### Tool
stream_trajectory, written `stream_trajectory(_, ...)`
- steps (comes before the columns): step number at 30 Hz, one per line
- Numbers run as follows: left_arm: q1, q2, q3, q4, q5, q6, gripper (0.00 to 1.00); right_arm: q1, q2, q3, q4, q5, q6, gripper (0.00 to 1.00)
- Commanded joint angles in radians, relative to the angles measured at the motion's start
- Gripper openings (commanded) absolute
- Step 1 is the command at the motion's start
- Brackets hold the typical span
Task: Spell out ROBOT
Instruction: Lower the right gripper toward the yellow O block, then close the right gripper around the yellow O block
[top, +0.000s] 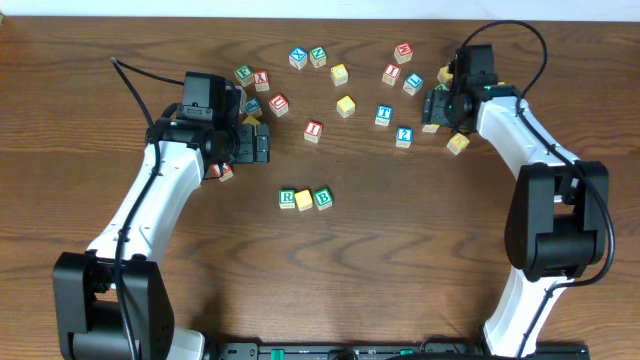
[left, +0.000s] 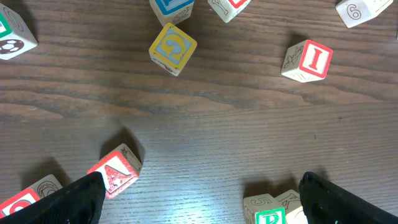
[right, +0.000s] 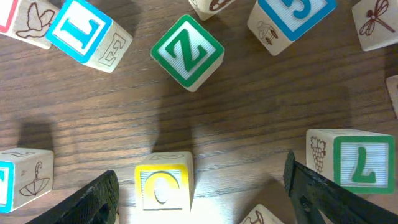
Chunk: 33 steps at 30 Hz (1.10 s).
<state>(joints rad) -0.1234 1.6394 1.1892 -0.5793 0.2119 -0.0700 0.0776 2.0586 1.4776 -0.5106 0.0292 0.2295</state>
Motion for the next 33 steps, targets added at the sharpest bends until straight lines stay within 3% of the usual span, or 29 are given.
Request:
stream_trajectory(1,0.000,0.001,-0.006,-0.003,0.012,0.018,0.98,0.007,0.005,-0.004,0.009,-0.014,0.005,0.80)
stream_trajectory(8,0.000,0.001,-0.006,-0.003,0.012,0.018,0.98,0.029,0.021,0.021,0.019,-0.045,-0.003,0.81)
stream_trajectory(11,0.000,0.001,-0.006,-0.003,0.013,0.018,0.98,0.032,0.087,0.114,-0.062,-0.059,-0.006,0.81)
stream_trajectory(17,0.000,0.001,-0.006,-0.003,0.013,0.018,0.98,0.037,0.206,0.296,-0.198,-0.066,-0.006,0.72)
stream_trajectory(26,0.000,0.001,-0.006,-0.003,0.013,0.018,0.98,0.037,0.204,0.301,-0.199,-0.065,0.002,0.71)
stream_trajectory(33,0.000,0.001,-0.006,-0.003,0.013,0.018,0.98,0.037,0.204,0.301,-0.230,-0.058,0.056,0.61)
